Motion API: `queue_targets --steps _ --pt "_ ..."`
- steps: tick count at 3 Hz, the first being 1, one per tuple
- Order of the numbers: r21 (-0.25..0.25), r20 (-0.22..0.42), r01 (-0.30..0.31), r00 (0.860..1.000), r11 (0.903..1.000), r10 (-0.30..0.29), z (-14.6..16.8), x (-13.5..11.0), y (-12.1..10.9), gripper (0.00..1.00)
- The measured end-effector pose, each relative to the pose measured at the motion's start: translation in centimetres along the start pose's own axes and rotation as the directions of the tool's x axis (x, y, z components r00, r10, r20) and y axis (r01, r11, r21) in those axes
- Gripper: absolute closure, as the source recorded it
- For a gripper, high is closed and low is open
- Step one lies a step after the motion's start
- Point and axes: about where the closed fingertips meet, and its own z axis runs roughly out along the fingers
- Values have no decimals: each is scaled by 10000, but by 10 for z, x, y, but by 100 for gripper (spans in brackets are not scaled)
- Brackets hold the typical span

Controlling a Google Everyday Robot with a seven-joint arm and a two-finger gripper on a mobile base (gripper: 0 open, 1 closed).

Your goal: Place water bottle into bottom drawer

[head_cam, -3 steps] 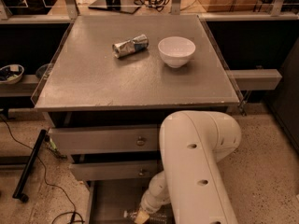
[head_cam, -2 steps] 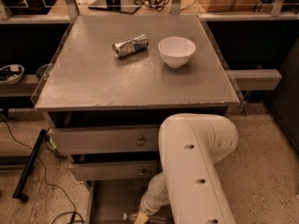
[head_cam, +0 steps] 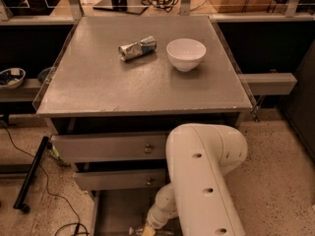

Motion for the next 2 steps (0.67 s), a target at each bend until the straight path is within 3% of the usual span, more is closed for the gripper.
queue_targets --steps 1,2 --pt "-388 2 -129 9999 9992 129 41 -4 -7 100" --pt "-466 -41 -208 9998 9987 207 44 -2 -7 100"
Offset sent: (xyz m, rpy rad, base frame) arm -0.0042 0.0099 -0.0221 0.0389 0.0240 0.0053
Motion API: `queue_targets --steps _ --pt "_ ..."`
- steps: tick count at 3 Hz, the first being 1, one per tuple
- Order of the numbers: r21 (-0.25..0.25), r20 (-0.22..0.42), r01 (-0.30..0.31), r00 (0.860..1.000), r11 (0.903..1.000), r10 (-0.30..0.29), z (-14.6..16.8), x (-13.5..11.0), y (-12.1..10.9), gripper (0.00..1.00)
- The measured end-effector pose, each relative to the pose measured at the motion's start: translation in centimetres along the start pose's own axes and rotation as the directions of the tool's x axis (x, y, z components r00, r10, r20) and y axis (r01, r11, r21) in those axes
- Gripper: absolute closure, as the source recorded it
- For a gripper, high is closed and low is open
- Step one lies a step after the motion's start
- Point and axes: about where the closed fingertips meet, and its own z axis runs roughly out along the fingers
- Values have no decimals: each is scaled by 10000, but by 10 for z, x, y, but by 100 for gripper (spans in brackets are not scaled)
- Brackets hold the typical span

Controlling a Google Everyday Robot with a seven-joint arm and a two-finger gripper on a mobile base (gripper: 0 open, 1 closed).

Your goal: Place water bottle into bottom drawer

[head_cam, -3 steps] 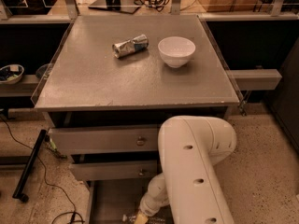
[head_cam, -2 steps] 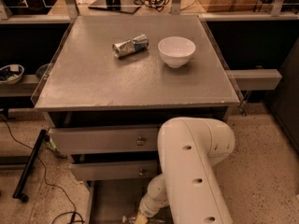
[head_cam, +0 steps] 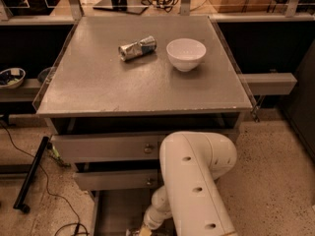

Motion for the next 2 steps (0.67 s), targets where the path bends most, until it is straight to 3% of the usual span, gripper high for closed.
queue_targets --steps 2 --pt "-1 0 0 10000 10000 0 0 0 0 50"
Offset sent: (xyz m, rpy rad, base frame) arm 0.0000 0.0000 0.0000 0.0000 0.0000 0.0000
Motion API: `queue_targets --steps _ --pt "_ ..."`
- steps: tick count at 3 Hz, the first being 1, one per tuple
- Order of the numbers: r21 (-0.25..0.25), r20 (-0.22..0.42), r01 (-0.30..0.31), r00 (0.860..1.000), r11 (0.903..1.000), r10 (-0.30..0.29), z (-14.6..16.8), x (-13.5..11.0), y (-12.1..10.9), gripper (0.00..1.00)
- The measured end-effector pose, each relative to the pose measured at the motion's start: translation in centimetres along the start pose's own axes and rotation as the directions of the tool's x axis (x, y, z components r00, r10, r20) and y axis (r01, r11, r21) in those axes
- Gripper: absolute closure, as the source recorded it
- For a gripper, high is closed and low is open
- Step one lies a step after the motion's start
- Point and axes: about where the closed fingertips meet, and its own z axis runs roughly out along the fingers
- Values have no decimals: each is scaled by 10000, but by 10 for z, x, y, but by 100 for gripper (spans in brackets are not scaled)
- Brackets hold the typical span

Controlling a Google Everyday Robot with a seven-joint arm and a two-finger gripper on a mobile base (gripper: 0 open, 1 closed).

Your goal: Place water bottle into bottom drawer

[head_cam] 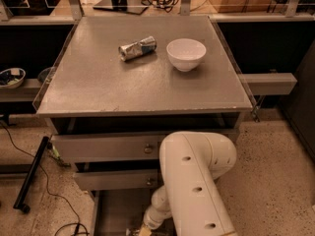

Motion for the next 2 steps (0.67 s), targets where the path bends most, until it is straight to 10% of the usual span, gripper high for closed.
queue_targets --steps 2 --pt "-2 -1 0 10000 10000 0 0 0 0 0"
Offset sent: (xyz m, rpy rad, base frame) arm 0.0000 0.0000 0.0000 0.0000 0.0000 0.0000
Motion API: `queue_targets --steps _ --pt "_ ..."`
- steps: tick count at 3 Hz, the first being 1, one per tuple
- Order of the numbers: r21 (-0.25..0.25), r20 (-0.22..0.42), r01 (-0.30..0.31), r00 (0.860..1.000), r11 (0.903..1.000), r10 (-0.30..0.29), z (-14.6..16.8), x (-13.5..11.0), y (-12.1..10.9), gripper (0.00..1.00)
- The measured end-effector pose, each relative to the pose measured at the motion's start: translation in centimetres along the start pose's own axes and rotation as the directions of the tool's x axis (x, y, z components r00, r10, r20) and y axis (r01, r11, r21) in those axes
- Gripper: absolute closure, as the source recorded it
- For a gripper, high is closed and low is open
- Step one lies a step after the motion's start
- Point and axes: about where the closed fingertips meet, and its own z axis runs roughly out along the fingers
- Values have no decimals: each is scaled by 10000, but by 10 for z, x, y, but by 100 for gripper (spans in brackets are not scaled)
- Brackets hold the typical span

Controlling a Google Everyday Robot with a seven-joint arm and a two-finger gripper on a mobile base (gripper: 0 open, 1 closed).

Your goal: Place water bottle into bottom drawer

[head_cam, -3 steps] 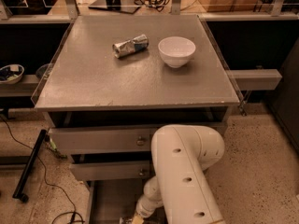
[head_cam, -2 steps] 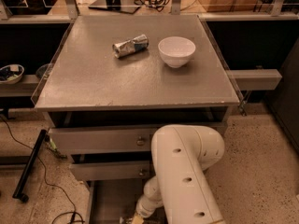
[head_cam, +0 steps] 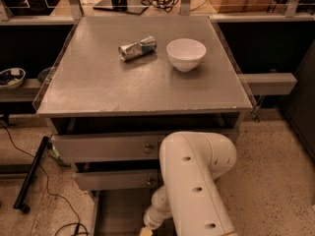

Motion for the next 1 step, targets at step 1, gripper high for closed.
queue_targets --steps 1 --pt "0 0 0 10000 10000 0 0 0 0 0"
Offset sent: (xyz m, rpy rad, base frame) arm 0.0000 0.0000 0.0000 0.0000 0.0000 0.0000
